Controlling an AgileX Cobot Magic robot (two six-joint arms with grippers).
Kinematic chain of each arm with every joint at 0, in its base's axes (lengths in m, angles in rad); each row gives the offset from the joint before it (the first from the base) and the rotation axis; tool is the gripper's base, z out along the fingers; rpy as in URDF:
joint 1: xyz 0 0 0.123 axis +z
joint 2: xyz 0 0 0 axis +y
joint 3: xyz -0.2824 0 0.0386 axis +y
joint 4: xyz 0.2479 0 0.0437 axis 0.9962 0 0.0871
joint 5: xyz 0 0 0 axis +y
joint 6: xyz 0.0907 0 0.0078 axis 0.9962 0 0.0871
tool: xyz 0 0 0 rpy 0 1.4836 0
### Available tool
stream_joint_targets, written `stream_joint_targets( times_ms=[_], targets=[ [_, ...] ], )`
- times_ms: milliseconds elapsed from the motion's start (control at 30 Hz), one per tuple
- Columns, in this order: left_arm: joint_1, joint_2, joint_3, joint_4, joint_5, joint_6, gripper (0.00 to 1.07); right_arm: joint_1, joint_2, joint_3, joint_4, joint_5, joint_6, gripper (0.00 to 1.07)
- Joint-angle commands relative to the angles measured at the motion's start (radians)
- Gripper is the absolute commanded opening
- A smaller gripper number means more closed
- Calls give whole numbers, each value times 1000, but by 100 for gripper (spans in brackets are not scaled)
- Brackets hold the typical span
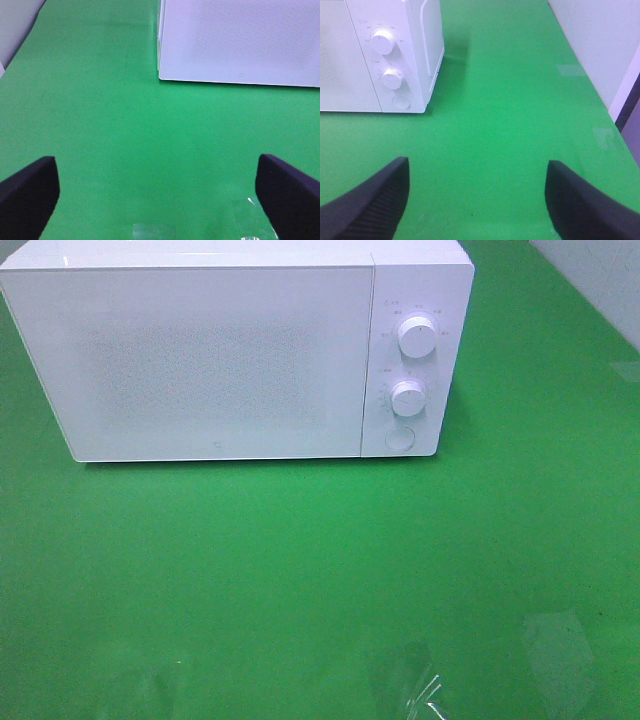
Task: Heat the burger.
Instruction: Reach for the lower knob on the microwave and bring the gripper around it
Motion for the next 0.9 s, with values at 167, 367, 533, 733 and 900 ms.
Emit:
stream_joint_targets(
  times_ms=[167, 367, 533, 733, 900],
  targets=[
    [0, -17, 3, -2, -9, 1, 100, -1, 87, 3, -2, -122, 2, 75],
    [0, -17, 3, -2, -9, 1, 100, -1, 190, 43, -2, -245, 1, 75],
    [0, -17, 3, -2, -9, 1, 100, -1, 287, 77, -7, -381, 1, 75],
    [0, -17, 3, -2, -9, 1, 100, -1, 371, 115, -8, -523, 1, 75],
    [0, -17, 3, -2, -9, 1, 100, -1, 489, 158, -5, -693, 2, 75]
  ],
)
